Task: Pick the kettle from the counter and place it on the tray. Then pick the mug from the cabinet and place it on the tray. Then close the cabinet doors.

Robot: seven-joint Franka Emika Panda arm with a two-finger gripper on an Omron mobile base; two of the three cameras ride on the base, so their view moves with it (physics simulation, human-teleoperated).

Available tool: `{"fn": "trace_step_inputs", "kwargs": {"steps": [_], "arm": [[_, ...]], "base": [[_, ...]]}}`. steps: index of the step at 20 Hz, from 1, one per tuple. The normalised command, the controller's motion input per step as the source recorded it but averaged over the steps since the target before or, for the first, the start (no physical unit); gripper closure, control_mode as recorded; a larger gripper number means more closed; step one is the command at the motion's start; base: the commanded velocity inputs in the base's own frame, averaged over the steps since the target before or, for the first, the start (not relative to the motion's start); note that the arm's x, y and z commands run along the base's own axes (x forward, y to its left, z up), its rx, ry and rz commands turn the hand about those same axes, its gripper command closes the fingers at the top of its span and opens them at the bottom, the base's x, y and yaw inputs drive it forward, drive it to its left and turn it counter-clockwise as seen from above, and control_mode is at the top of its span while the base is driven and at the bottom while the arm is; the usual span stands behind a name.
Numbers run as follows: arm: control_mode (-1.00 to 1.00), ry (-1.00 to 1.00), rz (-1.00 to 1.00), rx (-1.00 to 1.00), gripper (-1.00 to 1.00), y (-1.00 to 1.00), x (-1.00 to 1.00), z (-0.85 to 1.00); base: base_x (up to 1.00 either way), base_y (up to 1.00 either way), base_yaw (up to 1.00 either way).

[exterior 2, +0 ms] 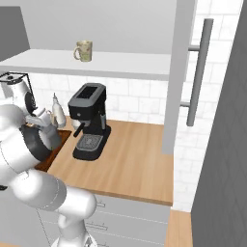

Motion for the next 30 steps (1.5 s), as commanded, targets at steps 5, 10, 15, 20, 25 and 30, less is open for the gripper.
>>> {"fn": "trace_step_inputs", "kwargs": {"steps": [5, 10, 15, 20, 25, 30], "arm": [[-1.00, -0.04, -0.06, 0.00, 1.00, 0.17, 0.32, -0.19], [-1.00, 0.00, -0.06, 0.00, 1.00, 0.13, 0.28, -0.15], [-1.00, 0.00, -0.05, 0.00, 1.00, 0.12, 0.27, -0.17], [-1.00, 0.00, -0.02, 0.00, -1.00, 0.06, 0.10, -0.08], [-1.00, 0.00, 0.00, 0.00, -1.00, 0.00, 0.00, 0.00], [-1.00, 0.00, 0.00, 0.00, -1.00, -0.10, -0.27, 0.00]], "base": [[0.00, 0.00, 0.00], [0.00, 0.00, 0.00], [0.00, 0.00, 0.00], [0.00, 0.00, 0.00], [0.00, 0.00, 0.00], [0.00, 0.00, 0.00]]}}
